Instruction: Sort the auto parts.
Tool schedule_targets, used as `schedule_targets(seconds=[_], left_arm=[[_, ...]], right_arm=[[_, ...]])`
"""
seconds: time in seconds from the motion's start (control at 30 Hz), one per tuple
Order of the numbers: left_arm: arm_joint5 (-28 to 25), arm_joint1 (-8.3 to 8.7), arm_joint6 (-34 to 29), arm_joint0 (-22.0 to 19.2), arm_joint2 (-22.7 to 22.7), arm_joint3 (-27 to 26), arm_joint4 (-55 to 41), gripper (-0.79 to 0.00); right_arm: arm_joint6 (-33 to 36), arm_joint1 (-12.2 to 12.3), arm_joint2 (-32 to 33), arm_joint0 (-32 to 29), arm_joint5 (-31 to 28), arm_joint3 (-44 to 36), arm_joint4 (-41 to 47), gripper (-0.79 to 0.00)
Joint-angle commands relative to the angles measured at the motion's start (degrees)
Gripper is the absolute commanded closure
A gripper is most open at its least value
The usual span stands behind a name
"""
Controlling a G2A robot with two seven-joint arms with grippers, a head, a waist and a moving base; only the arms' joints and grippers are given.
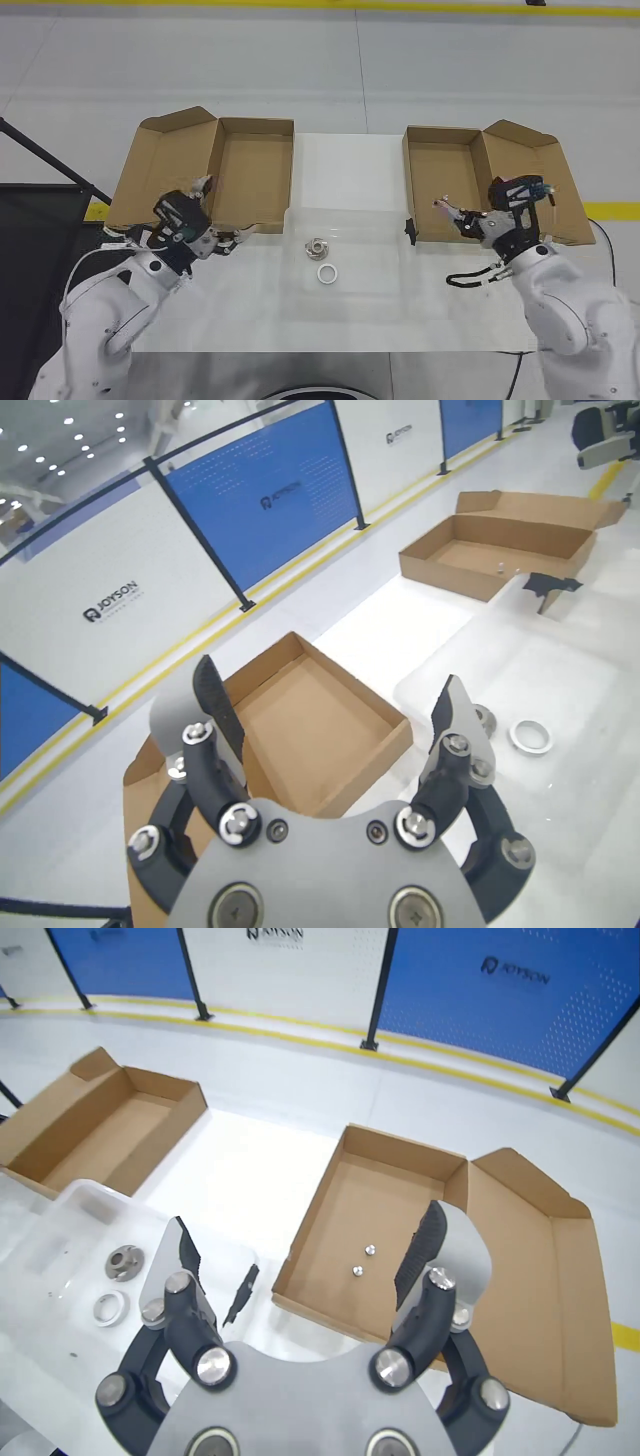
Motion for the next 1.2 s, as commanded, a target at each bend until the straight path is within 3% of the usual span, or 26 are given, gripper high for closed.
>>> schedule_targets(seconds=[0.0, 0.23, 0.3, 0.7, 0.77, 0.9, 1.17], left_arm=[[-3.43, 0.24, -3.39, -3.49, 1.76, 0.09, 1.05, -0.785], [-9.87, 0.15, -11.60, -14.43, 10.98, 4.51, -2.95, -0.785], [-10.14, 0.15, -11.99, -14.89, 11.37, 4.61, -2.95, -0.785], [-8.28, 0.14, -10.91, -14.11, 10.98, 5.20, -2.48, -0.785], [-11.13, 0.31, -12.13, -14.66, 11.97, 6.33, -2.87, -0.785], [-17.25, 0.30, -20.25, -21.09, 16.98, 9.74, -6.02, -0.785], [-23.29, -1.29, -38.48, -39.27, 33.67, 21.58, -16.74, -0.785]], right_arm=[[-5.42, 0.11, 3.58, -4.81, -5.13, -1.26, 2.44, -0.785], [-16.97, 0.13, 12.76, -16.15, -17.12, -1.96, 7.12, -0.785], [-17.03, 0.18, 13.76, -17.82, -19.56, -1.85, 7.69, -0.785], [-17.03, 0.18, 13.76, -17.82, -19.56, -1.85, 7.69, -0.785], [-17.03, 0.18, 13.76, -17.82, -19.56, -1.85, 7.69, -0.785], [-17.03, 0.18, 13.76, -17.82, -19.56, -1.85, 7.69, -0.785], [-17.98, 0.13, 13.88, -18.16, -19.76, -0.97, 7.68, -0.785]])
